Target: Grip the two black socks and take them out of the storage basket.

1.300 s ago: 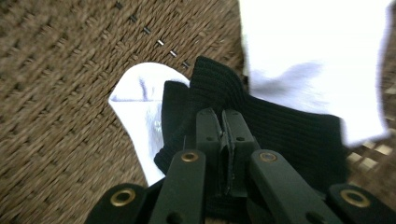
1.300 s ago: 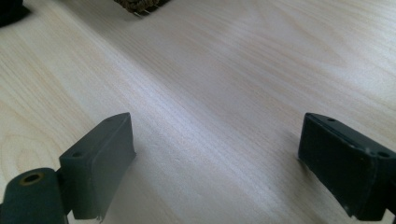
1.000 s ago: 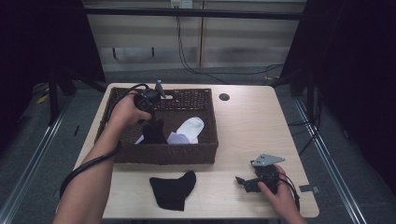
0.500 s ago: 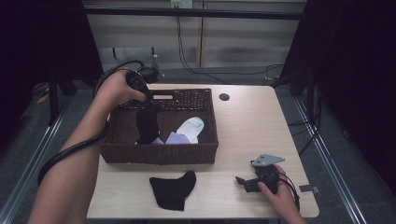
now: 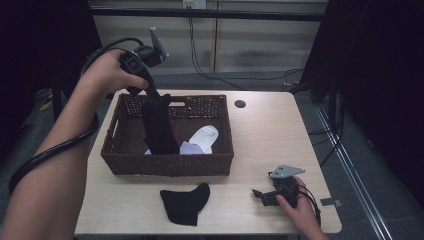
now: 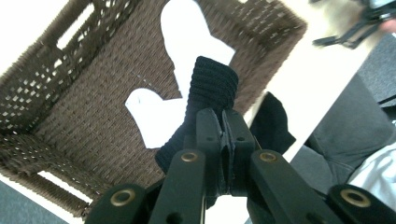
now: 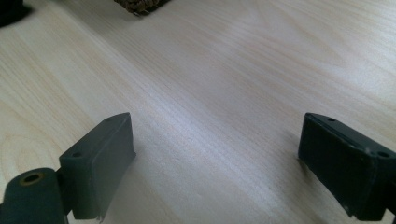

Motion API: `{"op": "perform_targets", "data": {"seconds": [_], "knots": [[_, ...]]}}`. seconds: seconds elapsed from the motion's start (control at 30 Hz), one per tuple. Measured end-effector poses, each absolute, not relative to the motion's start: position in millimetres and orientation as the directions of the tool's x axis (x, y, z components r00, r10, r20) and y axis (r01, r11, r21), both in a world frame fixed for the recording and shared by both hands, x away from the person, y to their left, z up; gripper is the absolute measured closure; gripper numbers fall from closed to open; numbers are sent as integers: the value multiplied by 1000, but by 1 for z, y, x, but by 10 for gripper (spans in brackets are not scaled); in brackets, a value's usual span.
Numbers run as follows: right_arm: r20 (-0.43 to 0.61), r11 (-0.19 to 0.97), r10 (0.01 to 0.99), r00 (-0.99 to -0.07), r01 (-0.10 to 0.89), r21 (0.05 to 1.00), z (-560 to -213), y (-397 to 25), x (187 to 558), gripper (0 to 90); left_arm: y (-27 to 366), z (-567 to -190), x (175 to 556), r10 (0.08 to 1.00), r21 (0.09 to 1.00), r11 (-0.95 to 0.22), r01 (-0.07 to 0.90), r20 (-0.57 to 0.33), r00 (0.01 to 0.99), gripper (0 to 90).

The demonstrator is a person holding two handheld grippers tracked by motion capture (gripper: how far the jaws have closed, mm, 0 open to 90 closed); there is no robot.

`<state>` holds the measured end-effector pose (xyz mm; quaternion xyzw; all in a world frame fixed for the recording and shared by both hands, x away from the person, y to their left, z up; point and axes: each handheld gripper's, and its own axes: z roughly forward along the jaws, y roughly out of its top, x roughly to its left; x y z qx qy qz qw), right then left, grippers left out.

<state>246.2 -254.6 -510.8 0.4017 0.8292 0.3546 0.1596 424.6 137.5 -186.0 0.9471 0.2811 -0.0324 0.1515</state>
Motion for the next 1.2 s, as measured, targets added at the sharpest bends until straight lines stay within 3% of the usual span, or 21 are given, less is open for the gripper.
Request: {"op": "perform_targets", "data": {"seconds": [0.43,0.7,0.9,1.2], "knots": [[19,426,780,-625,553,716,-511,-255,246,99,145,-102,374,474,310,-815,489,-129,871,867],[20,424,780,-625,552,718,-511,-254,246,99,149,-85,353,424,329,-831,448,-146,894,867],[20,424,782,-623,555,715,-511,-254,246,99,138,-124,340,358,330,-853,405,-195,913,865],[21,421,783,-621,555,717,-511,-254,246,99,115,-235,342,344,299,-865,402,-228,911,859]]}}
